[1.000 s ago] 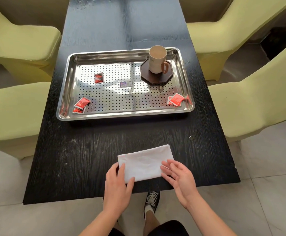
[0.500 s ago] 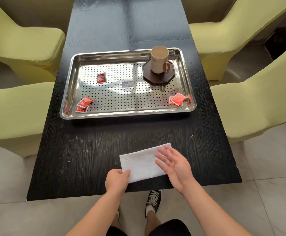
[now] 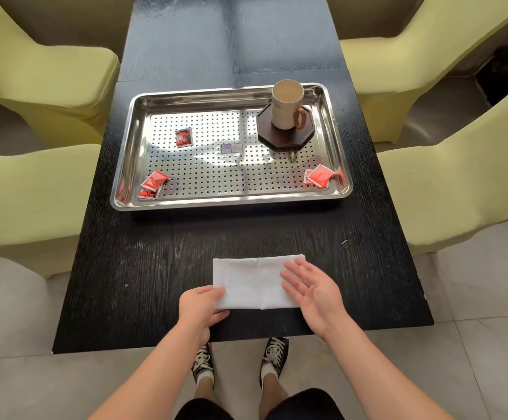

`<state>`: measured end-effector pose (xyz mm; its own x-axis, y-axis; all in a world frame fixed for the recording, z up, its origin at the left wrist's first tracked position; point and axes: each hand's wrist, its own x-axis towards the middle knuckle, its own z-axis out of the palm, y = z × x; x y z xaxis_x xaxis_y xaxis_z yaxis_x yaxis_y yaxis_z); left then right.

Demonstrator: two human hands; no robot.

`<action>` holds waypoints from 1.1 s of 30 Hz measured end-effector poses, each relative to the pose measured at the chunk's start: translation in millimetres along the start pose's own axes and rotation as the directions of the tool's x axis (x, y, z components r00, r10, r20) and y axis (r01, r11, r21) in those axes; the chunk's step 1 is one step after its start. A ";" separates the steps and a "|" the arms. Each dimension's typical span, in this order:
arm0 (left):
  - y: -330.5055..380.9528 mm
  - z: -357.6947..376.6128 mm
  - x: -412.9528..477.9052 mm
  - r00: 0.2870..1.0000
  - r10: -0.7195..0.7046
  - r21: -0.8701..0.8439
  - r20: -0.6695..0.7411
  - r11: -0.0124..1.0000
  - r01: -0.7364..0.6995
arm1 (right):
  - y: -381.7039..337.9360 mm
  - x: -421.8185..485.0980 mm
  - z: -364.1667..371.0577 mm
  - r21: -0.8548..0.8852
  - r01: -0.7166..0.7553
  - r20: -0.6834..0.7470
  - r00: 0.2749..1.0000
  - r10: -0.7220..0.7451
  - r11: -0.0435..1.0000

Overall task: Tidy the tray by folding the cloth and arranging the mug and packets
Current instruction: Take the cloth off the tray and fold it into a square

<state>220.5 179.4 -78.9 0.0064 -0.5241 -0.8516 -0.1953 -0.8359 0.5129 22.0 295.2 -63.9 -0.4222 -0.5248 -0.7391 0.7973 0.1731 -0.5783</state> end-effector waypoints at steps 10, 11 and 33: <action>-5.6 11.2 -11.8 0.986 0.153 0.096 0.061 0.983 -0.158 | 41.2 -11.0 35.6 -0.057 0.050 0.082 0.996 -0.045 0.997; -6.1 11.5 -13.5 0.981 0.179 0.111 0.068 0.976 -0.186 | 43.5 -10.5 35.0 -0.053 0.056 0.072 0.996 -0.052 0.997; -2.7 56.3 -69.6 0.683 0.656 0.495 0.321 0.499 -0.711 | 37.9 2.0 22.7 -0.127 -0.025 0.110 0.993 0.039 0.992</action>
<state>165.4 227.3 -27.2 -0.4386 -0.8539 -0.2801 -0.5875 0.0367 0.8084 61.1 281.8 -79.5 -0.3410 -0.6059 -0.7188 0.7460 0.2908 -0.5990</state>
